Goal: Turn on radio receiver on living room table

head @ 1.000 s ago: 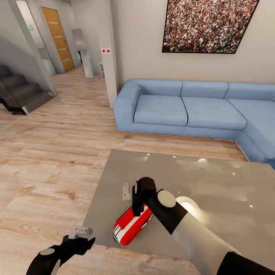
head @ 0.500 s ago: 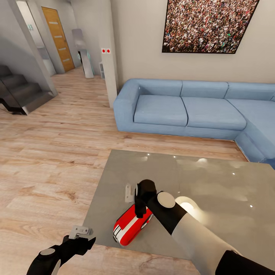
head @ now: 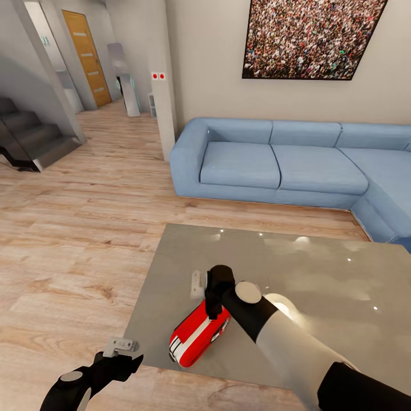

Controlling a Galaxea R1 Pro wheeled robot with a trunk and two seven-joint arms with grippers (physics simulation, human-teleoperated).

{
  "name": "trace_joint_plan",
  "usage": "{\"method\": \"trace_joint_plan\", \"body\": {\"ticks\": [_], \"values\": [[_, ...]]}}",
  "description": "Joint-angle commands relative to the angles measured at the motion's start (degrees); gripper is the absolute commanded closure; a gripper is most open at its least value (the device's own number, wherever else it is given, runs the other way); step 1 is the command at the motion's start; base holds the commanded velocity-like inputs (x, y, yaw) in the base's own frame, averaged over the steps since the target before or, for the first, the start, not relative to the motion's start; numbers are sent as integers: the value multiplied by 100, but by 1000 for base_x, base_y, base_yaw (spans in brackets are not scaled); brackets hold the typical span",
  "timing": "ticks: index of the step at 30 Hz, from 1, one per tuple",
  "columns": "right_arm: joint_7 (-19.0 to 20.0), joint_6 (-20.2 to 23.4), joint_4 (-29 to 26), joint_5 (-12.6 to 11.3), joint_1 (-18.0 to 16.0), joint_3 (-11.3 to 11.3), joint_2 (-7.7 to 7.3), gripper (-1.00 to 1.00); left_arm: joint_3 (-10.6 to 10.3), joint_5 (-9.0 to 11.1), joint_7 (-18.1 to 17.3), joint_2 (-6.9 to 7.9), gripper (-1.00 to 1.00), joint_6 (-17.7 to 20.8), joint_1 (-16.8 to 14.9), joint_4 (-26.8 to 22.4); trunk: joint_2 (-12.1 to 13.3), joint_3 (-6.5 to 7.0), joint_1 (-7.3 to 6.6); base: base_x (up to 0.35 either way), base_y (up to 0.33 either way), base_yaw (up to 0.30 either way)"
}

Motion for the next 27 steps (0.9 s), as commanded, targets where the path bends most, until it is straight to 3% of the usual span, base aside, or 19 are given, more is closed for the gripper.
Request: {"method": "trace_joint_plan", "body": {"ticks": [1, 10, 20, 27], "values": [[-8, 5, 30, -7, -35, -1, 0, -100, 0, 0, 0, 0, -100, 0, 0, 0, 0, 0, 0, 0, 0, 0], [-105, 26, 134, -55, -165, -8, 0, -100, 0, 0, 1, 1, -100, 0, 0, 0, 0, 0, 0, 0, 0, 0], [-474, 31, 180, -510, -177, -11, 0, -100, 0, 0, 2, 0, -100, 0, 0, 1, 0, 0, 0, 0, 0, 0], [-699, 22, 440, -597, -177, -15, 0, -100, 0, 0, 1, -5, -100, 0, 0, 0, 0, 0, 0, 0, 0, 0]]}}
